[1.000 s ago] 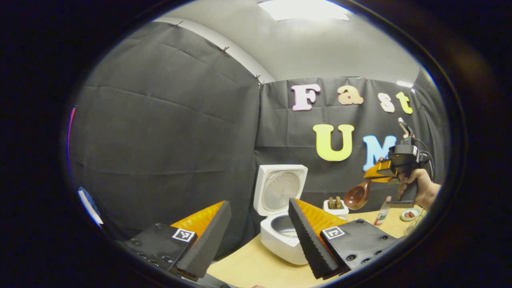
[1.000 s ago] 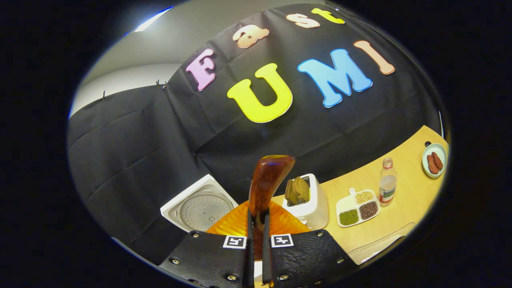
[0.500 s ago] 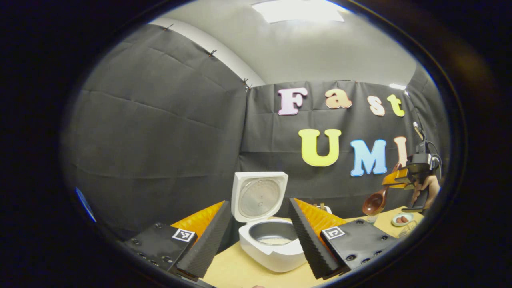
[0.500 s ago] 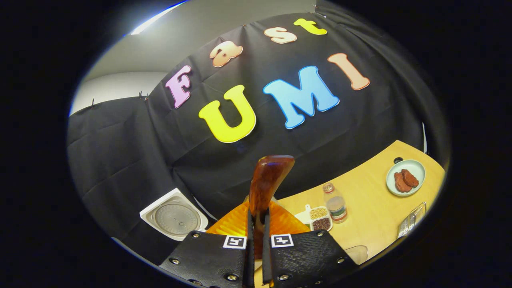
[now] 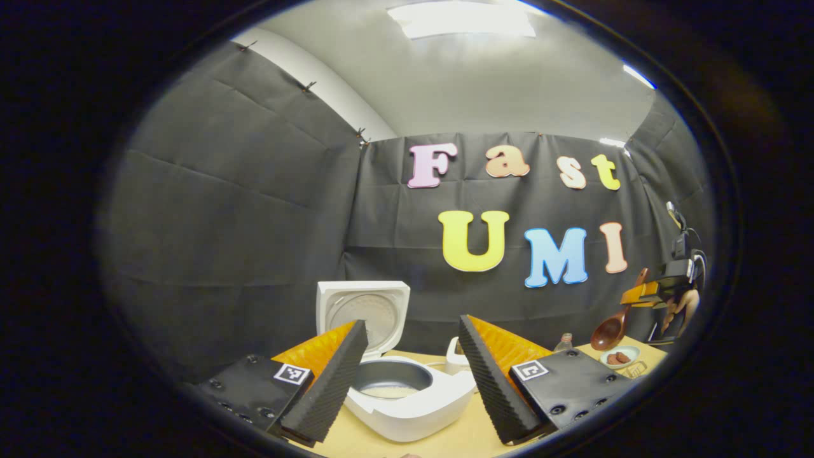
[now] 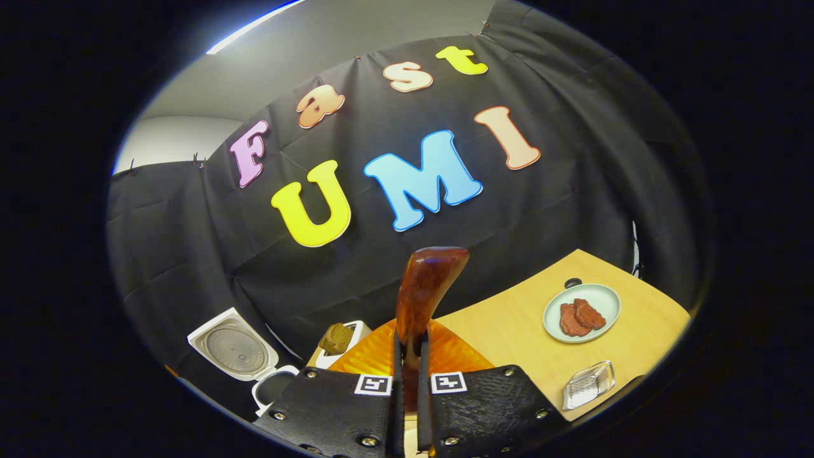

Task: Close the left gripper, press the button to open the rice cooker; take a wooden spoon from the chopstick holder with the right hand, scoop a spoonful of rice and pour it into the rice cooker, then put the wooden spoon back into the chopstick holder.

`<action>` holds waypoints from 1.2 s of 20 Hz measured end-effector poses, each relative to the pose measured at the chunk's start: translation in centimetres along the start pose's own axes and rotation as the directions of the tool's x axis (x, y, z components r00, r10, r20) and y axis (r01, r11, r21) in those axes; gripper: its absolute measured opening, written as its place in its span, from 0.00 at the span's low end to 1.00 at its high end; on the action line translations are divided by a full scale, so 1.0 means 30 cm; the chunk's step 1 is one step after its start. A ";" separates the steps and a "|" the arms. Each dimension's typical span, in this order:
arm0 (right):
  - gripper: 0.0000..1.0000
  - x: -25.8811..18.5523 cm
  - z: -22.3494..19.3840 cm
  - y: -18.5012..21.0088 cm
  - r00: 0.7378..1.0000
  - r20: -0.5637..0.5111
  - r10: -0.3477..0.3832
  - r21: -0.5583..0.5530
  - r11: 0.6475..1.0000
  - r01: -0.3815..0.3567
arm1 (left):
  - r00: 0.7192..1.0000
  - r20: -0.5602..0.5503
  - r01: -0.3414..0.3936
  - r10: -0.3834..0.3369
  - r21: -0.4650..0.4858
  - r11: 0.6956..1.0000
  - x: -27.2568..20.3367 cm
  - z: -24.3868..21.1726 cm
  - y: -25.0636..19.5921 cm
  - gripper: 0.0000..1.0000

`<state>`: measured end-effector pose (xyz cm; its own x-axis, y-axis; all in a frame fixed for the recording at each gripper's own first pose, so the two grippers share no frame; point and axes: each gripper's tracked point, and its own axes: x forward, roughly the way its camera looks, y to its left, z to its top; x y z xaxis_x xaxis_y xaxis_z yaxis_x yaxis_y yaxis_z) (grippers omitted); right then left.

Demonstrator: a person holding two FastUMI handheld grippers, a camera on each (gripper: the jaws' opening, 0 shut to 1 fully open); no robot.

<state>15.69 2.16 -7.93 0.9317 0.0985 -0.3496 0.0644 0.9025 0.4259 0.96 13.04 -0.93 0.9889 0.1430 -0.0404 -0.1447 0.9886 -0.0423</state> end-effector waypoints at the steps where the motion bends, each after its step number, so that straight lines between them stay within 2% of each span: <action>1: 0.08 -0.006 0.011 -0.046 1.000 0.005 -0.017 -0.007 1.000 0.017 | 1.000 0.008 0.009 -0.009 0.008 1.000 0.002 0.008 -0.029 0.99; 3: 0.08 -0.024 0.027 -0.133 0.999 0.014 -0.050 -0.017 0.999 0.050 | 0.999 0.020 0.026 -0.026 0.015 1.000 0.012 0.023 -0.091 0.95; 4: 0.08 -0.030 0.033 -0.171 0.998 0.018 -0.065 -0.018 0.998 0.066 | 0.999 0.023 0.034 -0.034 0.011 0.999 0.014 0.030 -0.117 0.99; 13: 0.08 -0.072 -0.025 -0.499 0.980 -0.001 -0.200 -0.072 0.977 0.200 | 0.996 0.021 0.091 -0.091 0.018 0.996 0.035 0.041 -0.306 0.99; 14: 0.08 -0.072 -0.044 -0.527 0.977 -0.009 -0.212 -0.083 0.974 0.211 | 0.995 0.019 0.094 -0.095 0.021 0.995 0.035 0.041 -0.319 0.99; 15: 0.08 -0.073 -0.063 -0.556 0.975 -0.017 -0.222 -0.091 0.971 0.219 | 0.995 0.020 0.095 -0.096 0.026 0.995 0.033 0.041 -0.329 0.95; 16: 0.08 -0.072 -0.086 -0.575 0.973 -0.030 -0.230 -0.095 0.969 0.227 | 0.995 0.021 0.095 -0.096 0.032 0.995 0.029 0.046 -0.336 0.99; 22: 0.08 -0.083 -0.195 -0.689 0.956 -0.083 -0.281 -0.124 0.955 0.270 | 0.996 0.020 0.087 -0.088 0.056 0.995 0.023 0.052 -0.350 1.00; 23: 0.08 -0.087 -0.211 -0.704 0.954 -0.090 -0.287 -0.134 0.952 0.274 | 0.996 0.021 0.085 -0.086 0.061 0.995 0.018 0.054 -0.351 0.95; 24: 0.08 -0.091 -0.232 -0.717 0.951 -0.099 -0.294 -0.140 0.950 0.280 | 0.996 0.025 0.084 -0.086 0.066 0.994 0.018 0.059 -0.350 0.99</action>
<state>9.27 -14.62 -21.94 0.8314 -0.1307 -0.5400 0.2717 0.9434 0.1900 3.08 2.81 1.26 0.9982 0.0586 -0.0119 -0.0583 0.9981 0.0208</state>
